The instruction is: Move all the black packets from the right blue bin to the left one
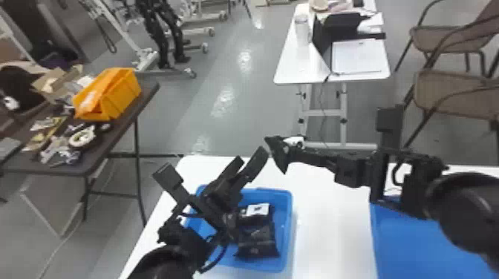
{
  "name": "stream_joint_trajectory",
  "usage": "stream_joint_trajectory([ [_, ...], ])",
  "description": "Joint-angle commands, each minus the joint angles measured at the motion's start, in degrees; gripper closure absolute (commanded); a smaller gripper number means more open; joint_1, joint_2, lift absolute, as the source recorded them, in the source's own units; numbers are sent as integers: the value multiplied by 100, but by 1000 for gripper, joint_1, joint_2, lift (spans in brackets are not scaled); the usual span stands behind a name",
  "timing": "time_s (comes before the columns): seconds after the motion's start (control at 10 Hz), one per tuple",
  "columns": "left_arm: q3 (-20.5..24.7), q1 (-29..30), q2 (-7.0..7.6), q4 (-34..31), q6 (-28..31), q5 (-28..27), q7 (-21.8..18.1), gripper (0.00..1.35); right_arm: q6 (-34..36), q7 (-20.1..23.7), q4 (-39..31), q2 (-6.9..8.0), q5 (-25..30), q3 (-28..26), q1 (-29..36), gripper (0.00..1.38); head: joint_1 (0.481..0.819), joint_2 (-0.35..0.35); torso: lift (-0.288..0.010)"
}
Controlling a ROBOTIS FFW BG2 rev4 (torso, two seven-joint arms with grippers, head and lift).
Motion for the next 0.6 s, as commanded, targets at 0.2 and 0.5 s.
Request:
stream_joint_trajectory([
  [0.2, -331, -159, 70, 10, 79, -11, 0, 163, 170, 528, 387, 69, 138, 270, -345, 1288, 695, 300, 0],
  [0.5, -305, -142, -9, -43, 97, -257, 9, 1021, 170, 581, 449, 78, 103, 296, -354, 1288, 695, 296, 0],
])
